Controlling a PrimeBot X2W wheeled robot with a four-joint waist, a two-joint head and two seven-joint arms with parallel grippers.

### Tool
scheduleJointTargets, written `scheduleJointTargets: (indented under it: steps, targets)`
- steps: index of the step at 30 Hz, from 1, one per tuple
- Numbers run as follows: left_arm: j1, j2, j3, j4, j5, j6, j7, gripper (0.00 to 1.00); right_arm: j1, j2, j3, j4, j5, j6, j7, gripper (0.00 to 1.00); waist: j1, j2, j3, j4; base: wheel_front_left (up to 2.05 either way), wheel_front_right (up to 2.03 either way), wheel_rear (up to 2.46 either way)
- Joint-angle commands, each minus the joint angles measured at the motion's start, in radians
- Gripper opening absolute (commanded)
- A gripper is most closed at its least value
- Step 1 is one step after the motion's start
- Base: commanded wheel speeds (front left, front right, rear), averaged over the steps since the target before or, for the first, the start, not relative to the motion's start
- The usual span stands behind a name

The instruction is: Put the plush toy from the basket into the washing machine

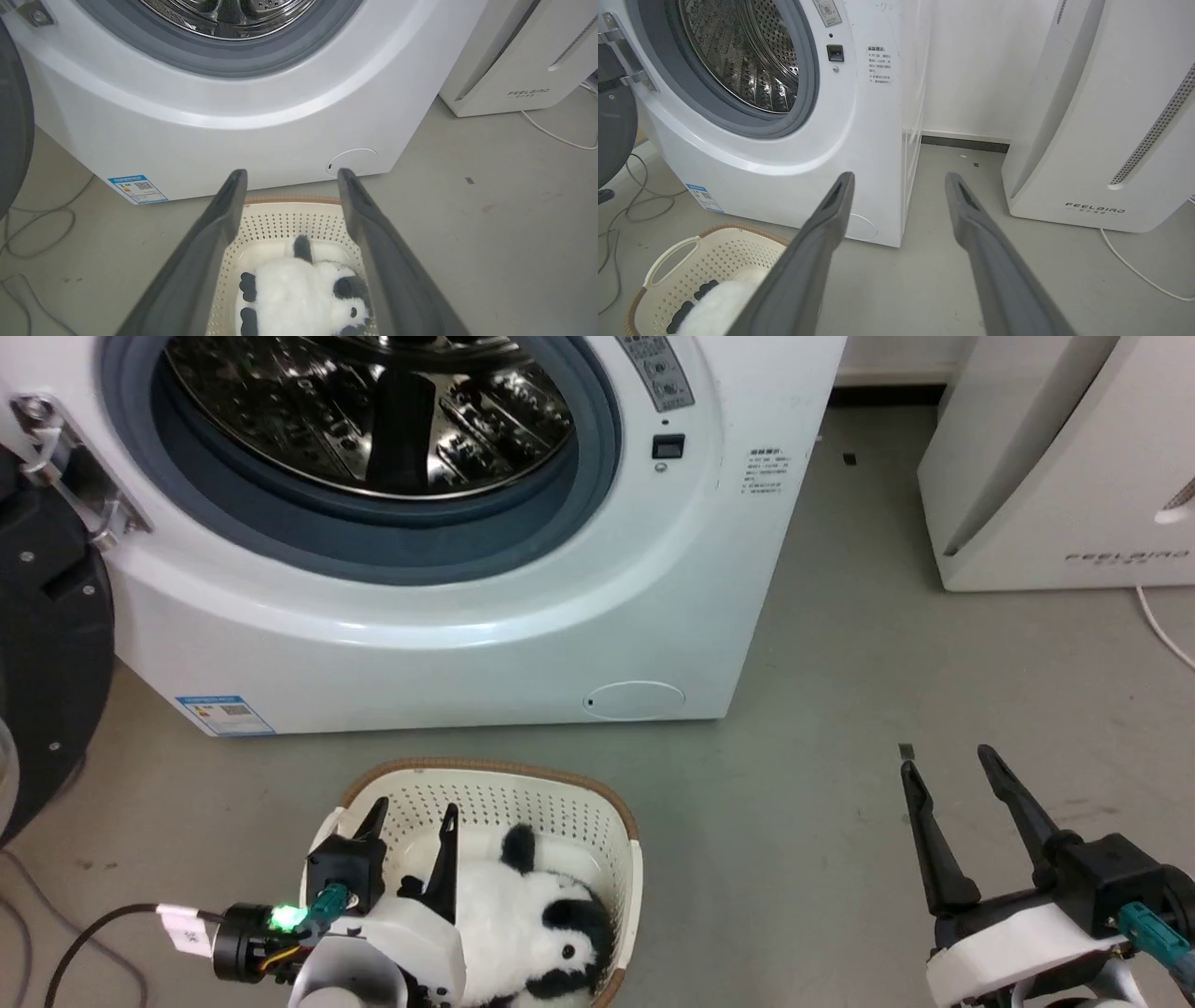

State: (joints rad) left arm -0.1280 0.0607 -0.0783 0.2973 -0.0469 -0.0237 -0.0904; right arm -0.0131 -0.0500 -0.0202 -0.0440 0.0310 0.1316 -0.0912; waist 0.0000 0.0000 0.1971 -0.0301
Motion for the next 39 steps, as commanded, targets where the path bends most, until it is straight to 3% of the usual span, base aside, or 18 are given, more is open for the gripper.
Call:
scheduleJointTargets:
  steps: [1, 18, 39]
  targets:
    - [-0.024, 0.008, -0.004, 0.022, -0.003, -0.005, -0.009, 1.00, -0.015, 0.000, -0.001, -0.007, 0.010, 0.000, -0.010, 1.00, 0.0000, 0.0000, 0.017, -0.005, 0.00, 0.00, 0.00]
    - [-0.200, 0.051, -0.072, 0.290, -0.008, -0.038, 0.004, 1.00, -0.052, 0.000, 0.002, -0.031, 0.035, 0.000, -0.045, 1.00, 0.0000, 0.0000, 0.176, -0.032, 0.00, 0.00, 0.00]
    - [-0.471, 0.156, -0.210, 0.573, 0.008, -0.066, 0.151, 1.00, -0.112, 0.000, -0.006, -0.061, 0.101, -0.001, -0.089, 1.00, 0.0000, 0.0000, 0.420, -0.094, 0.00, 0.00, 0.00]
